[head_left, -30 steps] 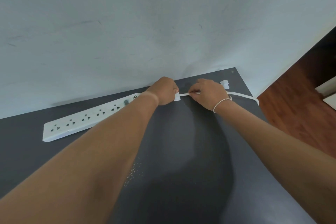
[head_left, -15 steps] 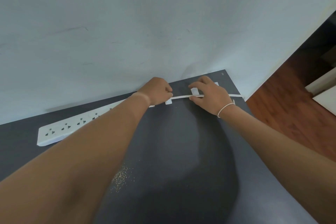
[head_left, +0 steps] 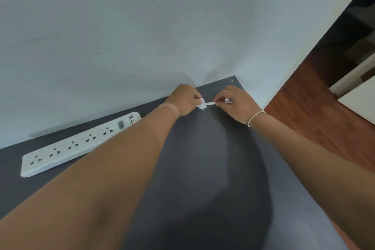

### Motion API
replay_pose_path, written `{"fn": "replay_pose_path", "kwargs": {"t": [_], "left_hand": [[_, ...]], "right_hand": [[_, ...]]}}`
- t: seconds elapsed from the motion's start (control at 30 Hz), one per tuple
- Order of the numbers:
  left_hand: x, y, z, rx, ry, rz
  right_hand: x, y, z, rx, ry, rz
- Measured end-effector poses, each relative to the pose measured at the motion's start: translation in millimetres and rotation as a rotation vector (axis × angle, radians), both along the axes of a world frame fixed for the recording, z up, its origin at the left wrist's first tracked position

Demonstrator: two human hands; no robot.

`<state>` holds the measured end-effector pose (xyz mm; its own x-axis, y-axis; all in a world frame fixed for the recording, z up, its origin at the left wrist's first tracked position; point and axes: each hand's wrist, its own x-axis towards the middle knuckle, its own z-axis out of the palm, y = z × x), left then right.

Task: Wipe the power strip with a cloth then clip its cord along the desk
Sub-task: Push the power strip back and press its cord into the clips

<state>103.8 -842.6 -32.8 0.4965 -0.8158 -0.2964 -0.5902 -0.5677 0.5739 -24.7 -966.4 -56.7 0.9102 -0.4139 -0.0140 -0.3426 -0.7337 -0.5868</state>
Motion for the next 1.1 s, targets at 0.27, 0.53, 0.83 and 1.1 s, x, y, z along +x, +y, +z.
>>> {"fn": "replay_pose_path", "kwargs": {"t": [0.27, 0.53, 0.83, 1.1], "left_hand": [[-2, -2, 2, 0.087, -0.138, -0.093], [-7, -6, 4, 0.150, -0.220, -0.135], [2, -3, 0, 0.116, -0.186, -0.129], [-5, -36, -4, -0.039, -0.083, -0.059]], "right_hand": [[8, -7, -2, -0.048, 0.031, 0.033], [18, -6, -3, -0.147, 0.072, 0.022], [11, -8, 0, -0.152, 0.037, 0.000], [-20, -43, -6, -0.008, -0.046, -0.102]]}}
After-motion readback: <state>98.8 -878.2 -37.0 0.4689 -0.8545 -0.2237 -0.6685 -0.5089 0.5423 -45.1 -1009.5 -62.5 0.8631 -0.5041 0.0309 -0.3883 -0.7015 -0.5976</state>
